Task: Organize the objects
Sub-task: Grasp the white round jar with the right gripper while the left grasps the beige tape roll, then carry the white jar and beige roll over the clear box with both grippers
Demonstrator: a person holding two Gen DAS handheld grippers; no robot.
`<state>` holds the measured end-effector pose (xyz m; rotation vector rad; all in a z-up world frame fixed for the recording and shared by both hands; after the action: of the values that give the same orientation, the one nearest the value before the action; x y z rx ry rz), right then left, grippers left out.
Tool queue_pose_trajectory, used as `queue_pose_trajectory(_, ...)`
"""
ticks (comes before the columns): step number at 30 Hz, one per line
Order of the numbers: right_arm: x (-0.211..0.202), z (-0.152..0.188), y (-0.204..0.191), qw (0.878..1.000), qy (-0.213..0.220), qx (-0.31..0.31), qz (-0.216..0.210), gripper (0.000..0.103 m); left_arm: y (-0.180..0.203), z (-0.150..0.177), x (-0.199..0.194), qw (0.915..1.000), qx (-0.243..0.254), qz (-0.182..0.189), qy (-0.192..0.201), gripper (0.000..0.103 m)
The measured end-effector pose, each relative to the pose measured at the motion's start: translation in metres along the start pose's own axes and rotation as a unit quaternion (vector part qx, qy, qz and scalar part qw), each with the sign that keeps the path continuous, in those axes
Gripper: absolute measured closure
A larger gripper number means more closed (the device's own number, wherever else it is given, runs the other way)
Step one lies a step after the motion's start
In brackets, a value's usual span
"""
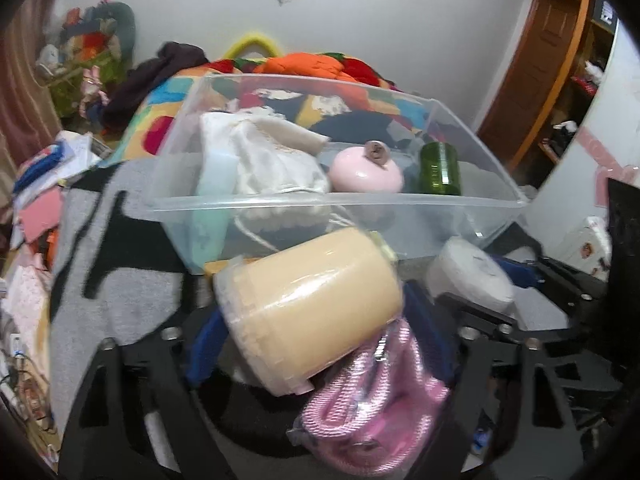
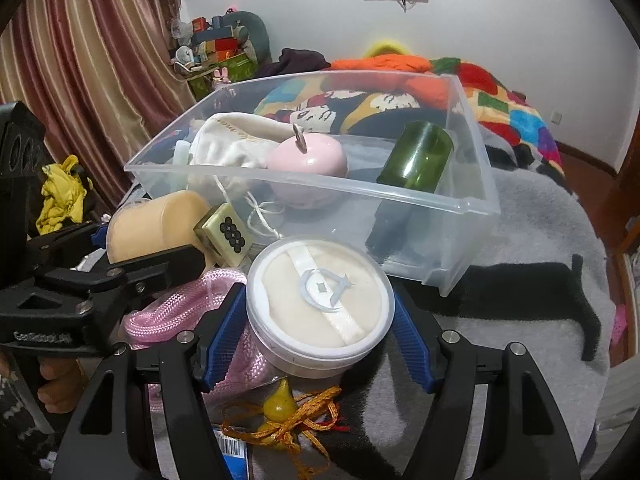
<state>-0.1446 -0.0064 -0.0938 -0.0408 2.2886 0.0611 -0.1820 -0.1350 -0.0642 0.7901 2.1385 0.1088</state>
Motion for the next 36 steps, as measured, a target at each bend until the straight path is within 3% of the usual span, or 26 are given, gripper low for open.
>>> queue_pose_trajectory(8, -0.007, 0.002, -0.005, 1.000, 0.012, -0.015, 0.012, 0.037, -0.002, 0.009, -0.012, 0.9999, 0.011, -0.002, 0.006, 0.031)
queue_pose_trajectory(18, -0.018, -0.002, 0.001, 1.000, 0.026, -0.004, 0.011, 0.037, -0.010, 0.018, -0.028, 0.9997, 0.008, -0.016, 0.015, 0.032)
queue_pose_trajectory(36, -0.048, -0.020, 0.018, 0.997, 0.072, 0.027, 0.011, 0.037, 0.020, -0.007, -0.068, 0.9948, 0.056, -0.011, 0.084, 0.032)
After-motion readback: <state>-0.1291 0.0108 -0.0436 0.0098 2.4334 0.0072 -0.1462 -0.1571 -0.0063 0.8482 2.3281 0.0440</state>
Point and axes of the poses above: each gripper's, at about its wrist camera, not at the fingertips, and x roughly the way its jaws point, y to its right, z to its underside, the point moved 3 cm from there along x, roughly the way its jaws point, and after that the axes turned 13 degrees about z, right-handed, at the moved point
